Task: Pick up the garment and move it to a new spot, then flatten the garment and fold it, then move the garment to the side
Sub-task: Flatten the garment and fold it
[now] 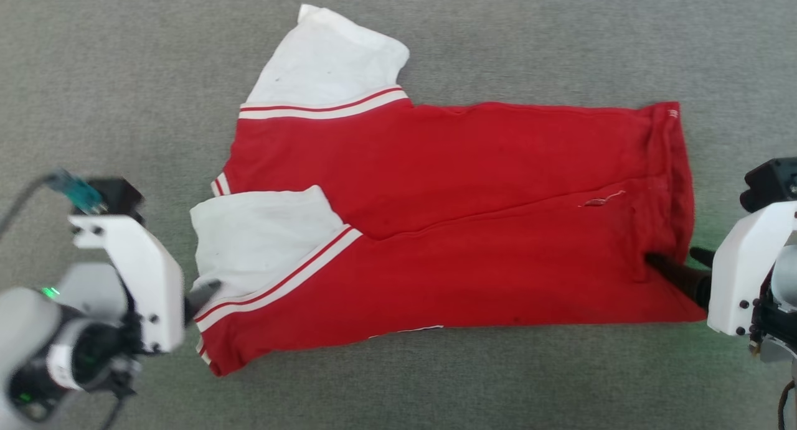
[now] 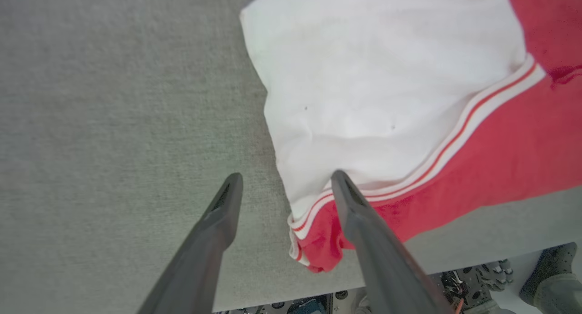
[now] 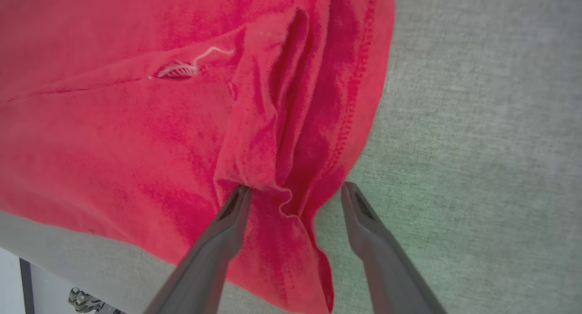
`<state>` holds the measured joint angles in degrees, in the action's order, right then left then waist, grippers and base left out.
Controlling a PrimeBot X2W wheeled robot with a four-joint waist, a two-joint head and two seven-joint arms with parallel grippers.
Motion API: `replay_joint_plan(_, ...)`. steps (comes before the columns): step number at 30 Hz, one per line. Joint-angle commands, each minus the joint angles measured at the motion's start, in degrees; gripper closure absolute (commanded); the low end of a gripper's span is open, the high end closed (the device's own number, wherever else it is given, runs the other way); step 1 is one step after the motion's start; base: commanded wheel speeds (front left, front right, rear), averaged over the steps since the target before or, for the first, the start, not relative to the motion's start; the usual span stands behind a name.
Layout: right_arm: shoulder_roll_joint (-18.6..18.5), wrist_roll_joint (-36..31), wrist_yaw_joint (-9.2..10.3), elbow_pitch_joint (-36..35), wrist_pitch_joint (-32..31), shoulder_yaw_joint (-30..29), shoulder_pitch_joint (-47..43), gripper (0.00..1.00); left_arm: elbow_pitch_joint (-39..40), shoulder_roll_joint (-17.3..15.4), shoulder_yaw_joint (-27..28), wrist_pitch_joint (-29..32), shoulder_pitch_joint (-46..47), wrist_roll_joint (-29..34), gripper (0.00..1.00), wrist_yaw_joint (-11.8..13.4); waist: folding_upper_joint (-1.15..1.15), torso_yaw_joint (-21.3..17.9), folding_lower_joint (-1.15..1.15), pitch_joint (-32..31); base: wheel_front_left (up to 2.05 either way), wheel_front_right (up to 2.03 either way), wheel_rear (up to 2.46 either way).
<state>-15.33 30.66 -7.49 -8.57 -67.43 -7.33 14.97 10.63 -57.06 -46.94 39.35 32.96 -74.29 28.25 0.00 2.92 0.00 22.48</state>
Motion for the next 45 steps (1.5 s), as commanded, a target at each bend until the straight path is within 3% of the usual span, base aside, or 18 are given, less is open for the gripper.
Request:
replay_joint_plan(1,0.4,-0.2,0.0,-0.7,1.0,0.0,0.1,0.0,0.8,-1.0,0.6,0.6,1.2,0.5,0.0,0.5,0.0,-0.6,0.0,-0.2,0.0,0.0,0.0)
replay_joint_plan(5,1.7,-0.7,0.0,-3.7,6.3,-1.2,0.0,0.0,3.0,-4.7,1.8,2.8,4.5,2.0,0.0,0.8,0.0,-2.3,0.0,-0.2,0.0,0.0,0.0)
replay_joint_plan(10,4.3,-2.3,0.0,-6.5,16.4,-1.5,1.1,0.0,1.0,-6.1,3.5,3.7,9.9,4.1,0.0,-1.5,0.0,-5.5,0.0,0.1,0.0,0.0,0.0)
replay_joint_plan(17,8.7,-6.0,0.0,-7.2,33.7,-0.9,2.2,0.0,-9.0,-2.5,4.2,3.8,17.9,6.7,0.0,-6.7,0.0,-11.3,0.0,1.0,0.0,0.0,0.0)
replay_joint_plan(23,11.0,-7.4,0.0,-5.8,43.0,2.2,0.7,0.0,-20.6,1.2,3.2,3.0,24.6,9.9,0.0,-12.8,0.0,-16.1,0.0,1.8,0.0,0.0,0.0)
replay_joint_plan(31,12.1,-6.2,0.0,-4.8,45.3,6.6,-1.1,0.0,-35.9,6.6,2.0,2.2,31.6,12.6,0.0,-18.9,0.0,-20.5,0.0,3.9,0.0,0.0,0.0)
replay_joint_plan(43,11.9,-4.6,0.0,-1.5,41.8,10.3,4.0,0.0,-52.4,13.2,-1.3,3.9,36.4,15.0,0.0,-21.6,0.0,-22.1,0.0,7.7,0.0,0.0,0.0)
replay_joint_plan(44,11.6,-4.6,0.0,-0.8,41.2,10.5,5.0,0.0,-54.0,14.1,-1.9,5.8,36.1,14.5,0.02,-21.5,0.0,-21.9,0.0,8.0,0.0,0.0,0.0)
replay_joint_plan(45,11.6,-4.2,0.0,0.0,40.5,10.6,6.1,0.0,-55.1,14.9,-2.7,7.5,36.0,14.5,1.0,-22.2,0.0,-21.7,0.0,8.2,0.0,0.0,0.0)
